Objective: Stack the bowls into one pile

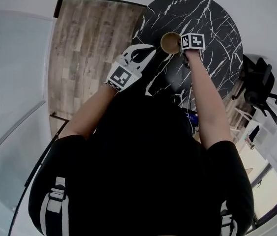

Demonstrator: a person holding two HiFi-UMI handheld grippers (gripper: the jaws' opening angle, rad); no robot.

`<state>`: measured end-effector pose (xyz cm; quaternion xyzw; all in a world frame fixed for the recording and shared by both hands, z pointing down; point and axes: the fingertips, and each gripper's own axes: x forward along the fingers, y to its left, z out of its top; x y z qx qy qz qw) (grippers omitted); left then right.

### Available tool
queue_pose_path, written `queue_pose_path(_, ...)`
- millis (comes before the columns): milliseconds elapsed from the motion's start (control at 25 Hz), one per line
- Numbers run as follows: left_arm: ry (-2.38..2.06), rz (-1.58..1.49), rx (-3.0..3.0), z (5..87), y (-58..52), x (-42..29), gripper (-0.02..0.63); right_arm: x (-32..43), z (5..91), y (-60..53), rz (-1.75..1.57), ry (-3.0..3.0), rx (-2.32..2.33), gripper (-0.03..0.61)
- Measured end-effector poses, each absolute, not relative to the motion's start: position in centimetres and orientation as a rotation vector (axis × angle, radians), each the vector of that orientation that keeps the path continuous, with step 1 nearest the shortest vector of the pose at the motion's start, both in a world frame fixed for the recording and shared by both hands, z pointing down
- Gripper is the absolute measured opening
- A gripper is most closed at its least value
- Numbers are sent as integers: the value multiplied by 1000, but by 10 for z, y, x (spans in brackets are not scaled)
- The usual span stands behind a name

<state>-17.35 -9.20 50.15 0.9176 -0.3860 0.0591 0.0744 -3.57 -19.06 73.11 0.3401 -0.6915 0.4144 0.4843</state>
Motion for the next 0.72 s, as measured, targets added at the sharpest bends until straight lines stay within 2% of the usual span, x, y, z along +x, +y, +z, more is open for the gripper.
queue_pose_path(160, -1168, 172, 2748, 501, -89, -177, 5, -36, 729, -190, 1000, -1688, 841, 74)
queue_pose_path(720, -1145, 187, 2800, 483, -84, -135, 5, -6, 661, -196, 916, -1921, 921, 84)
